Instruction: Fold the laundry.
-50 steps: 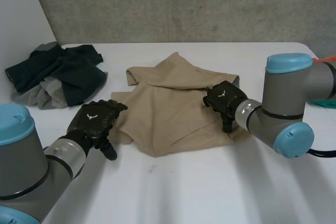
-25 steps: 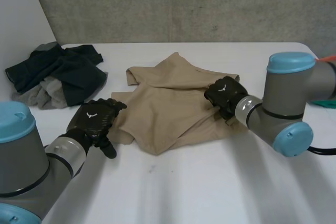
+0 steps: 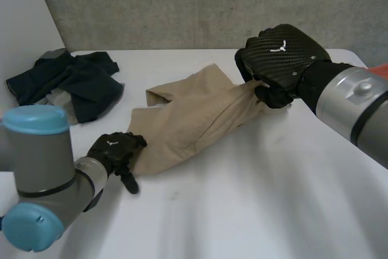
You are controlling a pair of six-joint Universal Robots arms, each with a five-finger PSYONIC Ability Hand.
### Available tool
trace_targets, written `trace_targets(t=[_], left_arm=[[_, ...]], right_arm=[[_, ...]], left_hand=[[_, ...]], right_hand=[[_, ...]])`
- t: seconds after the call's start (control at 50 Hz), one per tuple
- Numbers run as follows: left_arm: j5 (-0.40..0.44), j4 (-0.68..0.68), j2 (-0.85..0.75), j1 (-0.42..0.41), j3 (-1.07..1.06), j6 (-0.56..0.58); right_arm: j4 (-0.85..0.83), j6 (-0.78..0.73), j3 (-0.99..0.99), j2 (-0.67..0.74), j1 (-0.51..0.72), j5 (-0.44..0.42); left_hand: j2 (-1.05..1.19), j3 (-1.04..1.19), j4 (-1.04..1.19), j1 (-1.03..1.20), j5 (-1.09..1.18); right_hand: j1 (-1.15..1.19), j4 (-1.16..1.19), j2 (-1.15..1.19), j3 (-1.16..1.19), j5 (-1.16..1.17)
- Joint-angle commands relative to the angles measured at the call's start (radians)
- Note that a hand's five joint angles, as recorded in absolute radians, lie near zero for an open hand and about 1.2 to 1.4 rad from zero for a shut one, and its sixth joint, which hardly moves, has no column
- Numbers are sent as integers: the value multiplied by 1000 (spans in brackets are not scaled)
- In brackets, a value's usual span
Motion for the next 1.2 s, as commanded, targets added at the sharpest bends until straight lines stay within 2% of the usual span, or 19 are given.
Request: trace_targets(t=[0.02, 0.04, 0.1, 0.28, 0.36, 0.48, 0.56, 0.64, 0.78, 0.86, 0.88, 0.94, 0.96, 1.02, 1.1, 1.2], left_arm=[[21, -27, -70, -23, 87, -48], [41, -27, -68, -18, 100, -57], [63, -30, -49, -5, 120, -68], [92, -186, 144, 66, 178, -63], [143, -240, 310, 83, 205, -60], [215, -266, 424, 78, 230, -58], [218, -279, 349, 75, 253, -26], [203, -282, 209, 74, 324, 52], [189, -242, 5, 45, 601, 130], [178, -96, -16, 40, 805, 109], [166, -26, -9, 40, 874, 91], [143, 86, 14, 34, 965, 54], [124, 155, 31, 28, 1018, 14], [100, 223, 59, 25, 1096, -55], [92, 205, 67, 21, 1114, -98], [92, 136, 74, 43, 977, -100]], right_arm=[[-21, 41, 47, -19, 10, 22], [-23, 39, 59, -11, -1, 29], [-30, 30, 77, 1, -22, 43], [-49, -47, 100, 1, -79, 111], [-49, -67, 103, -6, -95, 114], [-58, -68, 110, 13, -95, 115], [-87, -71, 96, 72, -93, 122], [-124, -71, 64, 156, -93, 128], [-280, -53, -125, 320, -66, 192], [-507, -16, -284, 375, -56, 247], [-614, 5, -335, 388, -55, 272], [-774, 37, -380, 395, -55, 299], [-882, 60, -387, 394, -55, 316], [-1031, 90, -386, 394, -55, 321], [-1066, 113, -363, 395, -53, 301], [-1022, 122, -269, 394, -61, 255]], left_hand=[[579, 587, 580, 579, 576], [825, 832, 825, 825, 821], [1099, 1106, 1099, 1099, 1095], [1100, 1108, 1100, 1100, 1096], [1100, 1108, 1100, 1100, 1096], [1100, 1108, 1100, 1100, 1096], [1100, 1108, 1100, 1100, 1096], [1100, 1108, 1100, 1100, 1096], [1100, 1108, 1100, 1100, 1096], [1100, 1108, 1100, 1100, 1096], [1100, 1108, 1100, 1100, 1096], [1100, 1108, 1100, 1100, 1096], [1100, 1108, 1100, 1100, 1096], [1100, 1108, 1100, 1100, 1096], [1088, 1096, 1089, 1088, 1085], [1088, 1096, 1089, 1088, 1084]], right_hand=[[353, 202, 227, 214, 225], [353, 202, 227, 214, 225], [353, 202, 227, 214, 225], [353, 202, 227, 214, 225], [353, 202, 227, 214, 225], [353, 202, 227, 214, 225], [353, 202, 227, 214, 225], [353, 202, 227, 214, 225], [353, 202, 227, 214, 225], [353, 202, 227, 214, 225], [353, 202, 227, 214, 225], [353, 202, 227, 214, 225], [353, 202, 227, 214, 225], [353, 202, 227, 214, 225], [353, 202, 227, 214, 225], [353, 202, 227, 214, 225]])
